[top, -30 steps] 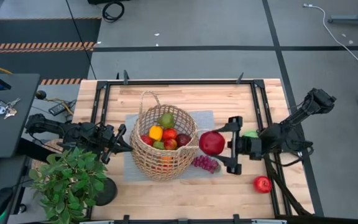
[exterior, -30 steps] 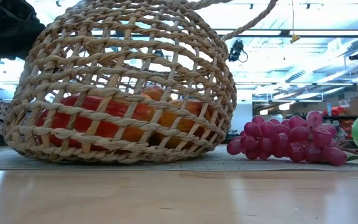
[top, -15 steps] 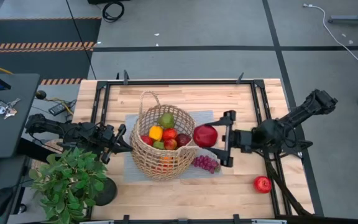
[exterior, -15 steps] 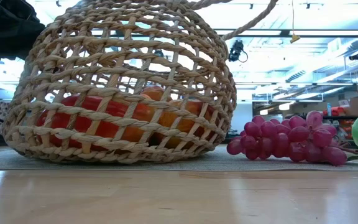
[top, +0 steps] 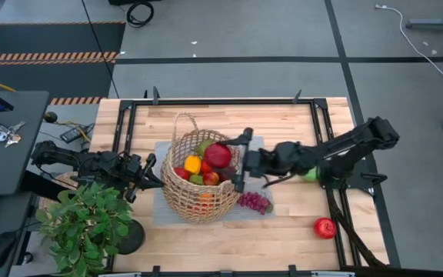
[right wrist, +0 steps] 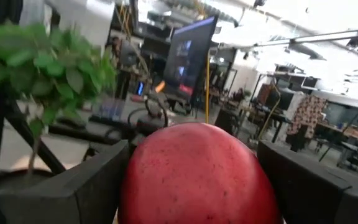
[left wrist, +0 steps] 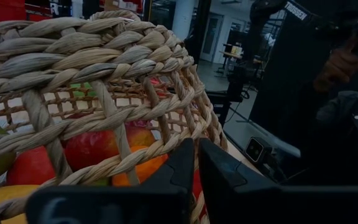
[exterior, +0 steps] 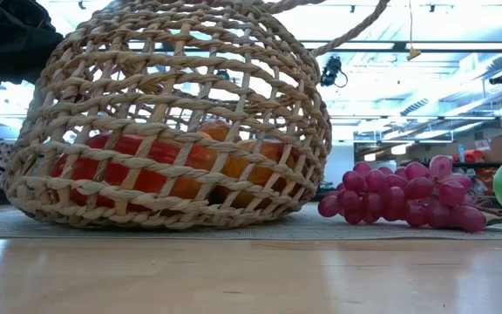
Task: Build produce basket
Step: Put the red pomegranate into the basket
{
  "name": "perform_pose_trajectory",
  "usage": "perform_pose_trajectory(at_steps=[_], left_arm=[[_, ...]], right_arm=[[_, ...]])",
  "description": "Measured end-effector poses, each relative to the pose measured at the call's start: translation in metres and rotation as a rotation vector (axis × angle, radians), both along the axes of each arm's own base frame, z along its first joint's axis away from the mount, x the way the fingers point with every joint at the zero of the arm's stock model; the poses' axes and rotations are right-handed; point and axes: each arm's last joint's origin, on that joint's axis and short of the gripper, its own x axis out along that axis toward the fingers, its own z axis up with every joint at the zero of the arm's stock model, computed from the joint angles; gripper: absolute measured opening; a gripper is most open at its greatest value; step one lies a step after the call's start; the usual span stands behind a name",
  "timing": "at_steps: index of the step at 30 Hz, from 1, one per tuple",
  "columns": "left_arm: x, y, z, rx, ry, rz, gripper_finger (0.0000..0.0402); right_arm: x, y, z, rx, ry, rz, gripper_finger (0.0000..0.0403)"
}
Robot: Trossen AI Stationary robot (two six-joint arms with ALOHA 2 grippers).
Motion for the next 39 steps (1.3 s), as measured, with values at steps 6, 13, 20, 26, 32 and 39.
perform_pose_trajectory(at_steps=[6,13,20,26,32,39], left_arm=[[0.000,0.000,0.000,0.000,0.000,0.000,0.0036],[0.000,0.000,0.000,0.000,0.000,0.000,0.0029],[0.000,0.000,0.000,0.000,0.000,0.000,0.0034],[0.000,0.000,0.000,-0.001,0.000,0.000,0.0032],[0.000,0.000,0.000,0.000,0.000,0.000,0.0029],[0.000,0.000,0.000,0.000,0.000,0.000,0.0035]], right_arm=[[0.031,-0.003,-0.009,-0.093,0.109,0.002,0.0352],[0.051,-0.007,-0.030,-0.383,0.197,-0.049,0.0352],[0.064,-0.010,-0.051,-0.712,0.290,-0.093,0.0352],[0.061,-0.007,-0.049,-0.968,0.371,-0.211,0.0352],[0.057,0.000,-0.040,-1.022,0.350,-0.324,0.0352],[0.055,0.008,-0.041,-1.340,0.448,-0.373,0.0352]])
